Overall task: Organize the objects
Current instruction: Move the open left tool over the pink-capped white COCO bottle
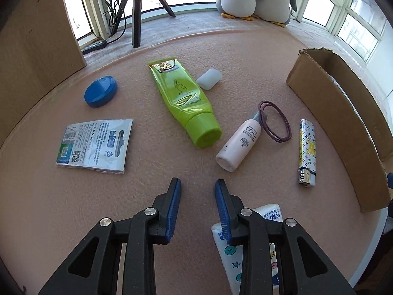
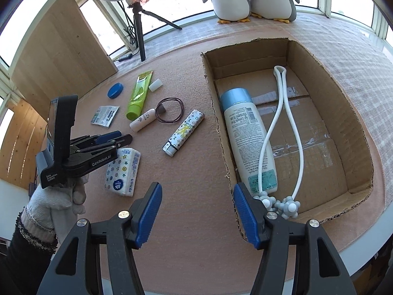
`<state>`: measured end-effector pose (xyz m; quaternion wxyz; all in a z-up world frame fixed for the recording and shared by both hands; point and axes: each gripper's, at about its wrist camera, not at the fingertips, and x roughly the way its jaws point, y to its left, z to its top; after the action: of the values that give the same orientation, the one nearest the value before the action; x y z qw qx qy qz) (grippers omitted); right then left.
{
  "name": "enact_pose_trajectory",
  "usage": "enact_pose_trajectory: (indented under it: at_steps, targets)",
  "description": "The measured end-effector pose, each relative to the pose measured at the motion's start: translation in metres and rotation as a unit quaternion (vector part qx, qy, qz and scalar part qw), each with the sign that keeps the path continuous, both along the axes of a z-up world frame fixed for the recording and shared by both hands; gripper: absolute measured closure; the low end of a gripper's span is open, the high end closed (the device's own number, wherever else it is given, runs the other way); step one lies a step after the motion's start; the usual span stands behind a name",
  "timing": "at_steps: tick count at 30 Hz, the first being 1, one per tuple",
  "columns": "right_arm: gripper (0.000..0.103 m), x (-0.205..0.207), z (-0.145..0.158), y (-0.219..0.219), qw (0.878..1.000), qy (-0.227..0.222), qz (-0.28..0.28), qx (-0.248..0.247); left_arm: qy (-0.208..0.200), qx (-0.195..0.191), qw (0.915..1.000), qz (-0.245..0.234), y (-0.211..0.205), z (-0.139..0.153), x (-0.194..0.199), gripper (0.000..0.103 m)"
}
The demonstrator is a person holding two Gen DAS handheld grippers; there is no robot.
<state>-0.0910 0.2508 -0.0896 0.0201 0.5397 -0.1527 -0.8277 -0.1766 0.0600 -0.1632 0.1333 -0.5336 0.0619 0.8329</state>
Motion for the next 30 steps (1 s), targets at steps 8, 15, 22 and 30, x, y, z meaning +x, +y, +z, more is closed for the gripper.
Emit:
enact_pose_trajectory:
  at_steps: [8, 15, 22, 30]
  targets:
    - [0.043, 0.002, 0.013, 0.0, 1.0, 0.024, -0.017, -0.003, 0.001, 0.023, 0.9996, 0.016, -0.019, 0.01, 0.014, 0.071]
    - [0.043, -0.004, 0.019, -0.008, 0.999, 0.035, -0.013, -0.016, 0.028, 0.043, 0.9985, -0.019, 0.005, 0.035, 0.01, 0.071]
    - [0.043, -0.014, 0.011, -0.023, 0.999, 0.028, 0.002, -0.027, 0.024, 0.029, 0.9979, -0.053, 0.047, 0.023, -0.013, 0.071]
    - [0.048, -0.032, -0.004, -0.029, 0.999, 0.012, 0.005, -0.046, 0.008, 0.026, 0.9973, -0.068, 0.06, 0.009, -0.028, 0.075]
